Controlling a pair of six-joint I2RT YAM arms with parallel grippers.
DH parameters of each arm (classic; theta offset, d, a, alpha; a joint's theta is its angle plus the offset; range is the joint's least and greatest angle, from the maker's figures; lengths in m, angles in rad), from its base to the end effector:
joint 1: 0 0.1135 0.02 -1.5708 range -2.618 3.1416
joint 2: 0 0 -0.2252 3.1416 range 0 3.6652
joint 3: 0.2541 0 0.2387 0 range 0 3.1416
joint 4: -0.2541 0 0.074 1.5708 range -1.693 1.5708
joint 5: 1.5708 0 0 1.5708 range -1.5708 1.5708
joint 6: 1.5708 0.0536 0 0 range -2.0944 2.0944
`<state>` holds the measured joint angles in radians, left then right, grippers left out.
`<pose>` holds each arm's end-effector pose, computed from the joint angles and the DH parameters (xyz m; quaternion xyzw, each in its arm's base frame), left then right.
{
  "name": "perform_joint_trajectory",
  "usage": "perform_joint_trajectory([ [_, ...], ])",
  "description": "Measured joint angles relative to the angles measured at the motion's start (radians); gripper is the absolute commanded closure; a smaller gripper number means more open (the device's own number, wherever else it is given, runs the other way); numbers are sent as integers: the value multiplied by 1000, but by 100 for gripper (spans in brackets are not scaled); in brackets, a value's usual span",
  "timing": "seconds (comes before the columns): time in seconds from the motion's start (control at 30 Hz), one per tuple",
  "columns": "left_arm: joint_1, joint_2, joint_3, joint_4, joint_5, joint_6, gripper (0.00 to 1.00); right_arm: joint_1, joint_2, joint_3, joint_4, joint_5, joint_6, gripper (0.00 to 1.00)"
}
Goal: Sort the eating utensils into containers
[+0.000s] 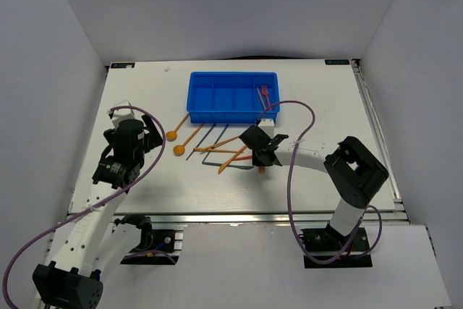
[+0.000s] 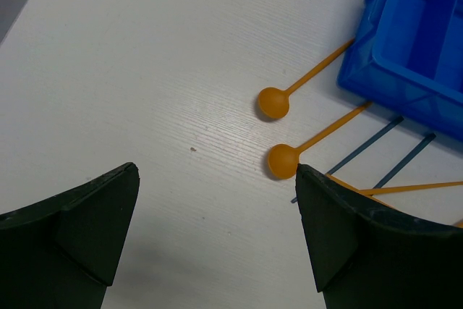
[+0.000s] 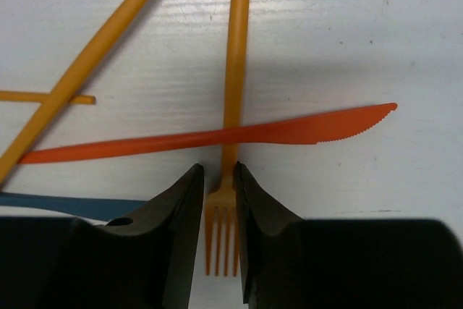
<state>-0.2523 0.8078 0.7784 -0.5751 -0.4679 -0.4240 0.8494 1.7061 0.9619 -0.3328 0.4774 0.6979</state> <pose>0.1971 -0.0258 0.2602 -0.1812 0.8490 0.0437 0.4944 0.2289 0.2230 0.1172 -0.0137 0.9439 0.0019 0.3301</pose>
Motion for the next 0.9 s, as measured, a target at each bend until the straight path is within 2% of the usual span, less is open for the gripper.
perform_joint_trajectory([
  [0.3,-2,0,0,0,0,-2,2,-23,23,17,31,3,5,100],
  [0.57,-3,0,0,0,0,-2,2,-16,23,33,-26,23,-58,100],
  [0.77,-5,0,0,0,1,-2,2,-3,-14,88,-245,117,-99,100],
  [0.9,-5,0,0,0,1,-2,2,-2,-52,134,-403,240,-92,100],
])
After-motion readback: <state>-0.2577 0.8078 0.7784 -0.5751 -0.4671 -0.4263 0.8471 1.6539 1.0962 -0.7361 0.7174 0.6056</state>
